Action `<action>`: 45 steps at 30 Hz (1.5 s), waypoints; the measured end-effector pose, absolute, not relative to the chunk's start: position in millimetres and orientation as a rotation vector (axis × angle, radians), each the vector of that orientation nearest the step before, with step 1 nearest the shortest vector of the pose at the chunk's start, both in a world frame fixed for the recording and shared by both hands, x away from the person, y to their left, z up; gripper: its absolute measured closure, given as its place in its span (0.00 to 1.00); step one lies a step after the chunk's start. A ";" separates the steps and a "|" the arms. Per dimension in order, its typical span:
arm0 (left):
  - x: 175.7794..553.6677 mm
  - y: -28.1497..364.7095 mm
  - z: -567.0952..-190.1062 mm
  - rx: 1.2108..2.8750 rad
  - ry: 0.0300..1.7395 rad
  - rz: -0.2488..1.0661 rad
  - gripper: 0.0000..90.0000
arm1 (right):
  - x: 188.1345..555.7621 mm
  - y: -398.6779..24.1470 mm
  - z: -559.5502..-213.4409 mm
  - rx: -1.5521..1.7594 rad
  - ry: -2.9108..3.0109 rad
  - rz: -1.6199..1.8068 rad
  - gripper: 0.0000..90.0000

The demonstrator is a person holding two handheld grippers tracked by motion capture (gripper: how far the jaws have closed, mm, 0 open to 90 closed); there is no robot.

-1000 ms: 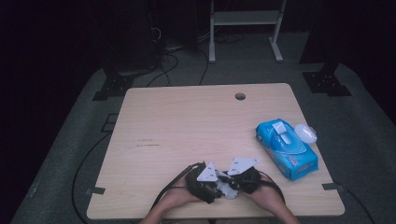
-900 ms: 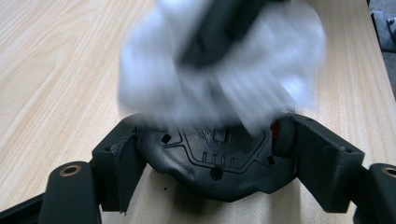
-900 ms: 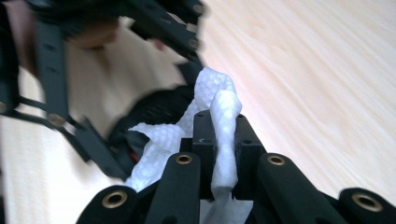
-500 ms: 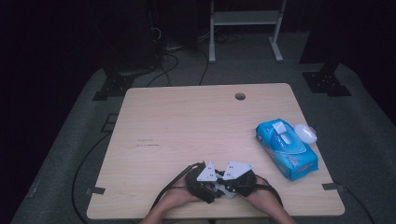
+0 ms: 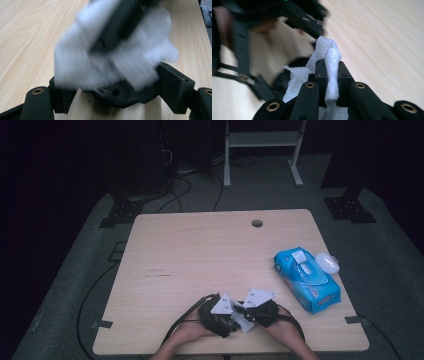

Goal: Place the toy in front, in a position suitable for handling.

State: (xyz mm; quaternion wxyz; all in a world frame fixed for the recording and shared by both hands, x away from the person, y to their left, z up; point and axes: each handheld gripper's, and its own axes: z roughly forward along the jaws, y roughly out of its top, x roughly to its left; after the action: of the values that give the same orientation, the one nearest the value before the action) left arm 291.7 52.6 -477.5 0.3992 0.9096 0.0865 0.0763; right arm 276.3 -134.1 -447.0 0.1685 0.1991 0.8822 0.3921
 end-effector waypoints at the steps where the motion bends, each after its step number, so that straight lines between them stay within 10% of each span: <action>1: 291.7 52.6 -477.5 2.302 0.219 0.193 0.26 | 276.3 -134.1 -447.0 0.566 2.509 1.115 0.91; 45: 300.4 69.8 -476.6 2.312 0.261 0.227 0.26 | 269.3 -151.4 -451.7 0.596 2.515 1.163 0.91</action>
State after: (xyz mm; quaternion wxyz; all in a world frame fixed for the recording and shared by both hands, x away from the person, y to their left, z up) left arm 300.4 69.8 -476.6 0.3912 0.9102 0.1027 0.0893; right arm 269.3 -151.4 -451.7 0.1530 0.2077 0.8769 0.4056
